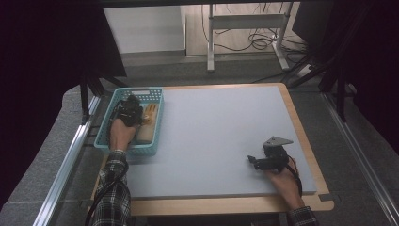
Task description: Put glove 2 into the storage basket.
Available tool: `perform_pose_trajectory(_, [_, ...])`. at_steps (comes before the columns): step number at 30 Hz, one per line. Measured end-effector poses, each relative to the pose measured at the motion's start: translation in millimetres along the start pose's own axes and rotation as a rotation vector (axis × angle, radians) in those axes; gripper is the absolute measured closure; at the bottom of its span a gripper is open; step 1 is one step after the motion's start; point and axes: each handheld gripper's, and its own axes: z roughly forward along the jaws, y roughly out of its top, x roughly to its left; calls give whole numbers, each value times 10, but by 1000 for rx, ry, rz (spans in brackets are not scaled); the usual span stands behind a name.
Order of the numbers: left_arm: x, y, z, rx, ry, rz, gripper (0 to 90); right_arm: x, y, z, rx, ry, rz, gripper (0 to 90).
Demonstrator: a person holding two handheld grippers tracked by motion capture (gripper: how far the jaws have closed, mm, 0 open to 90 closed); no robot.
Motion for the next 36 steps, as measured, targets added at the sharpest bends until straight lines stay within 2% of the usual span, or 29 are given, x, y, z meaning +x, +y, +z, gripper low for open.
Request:
perform_pose_trajectory(3, [17, 3, -19, -11, 17, -14, 857, 0, 0, 0, 0, 0, 0, 175])
perform_pose_trajectory(6, [73, -12, -69, -39, 29, -38, 770, 1, 0, -1, 0, 0, 0, 175])
perform_pose_trajectory(9, [134, -32, -157, -85, 18, -55, 696, 2, 0, 0, 0, 0, -1, 175])
perform_pose_trajectory(16, [221, -90, -304, -140, 41, -63, 491, 3, 0, 1, -2, -1, -1, 175])
perform_pose_trajectory(21, [258, -169, -389, -190, 8, -82, 350, 5, 0, 1, -2, -2, -1, 175])
perform_pose_trajectory(24, [274, -212, -427, -204, 7, -65, 277, 5, 0, 1, -2, -2, -2, 175])
perform_pose_trajectory(27, [292, -253, -445, -235, -21, -71, 210, 5, 0, 1, -1, -2, -1, 175])
perform_pose_trajectory(36, [314, -368, -490, -259, -59, -72, 84, 6, -1, 2, -2, -2, -1, 175])
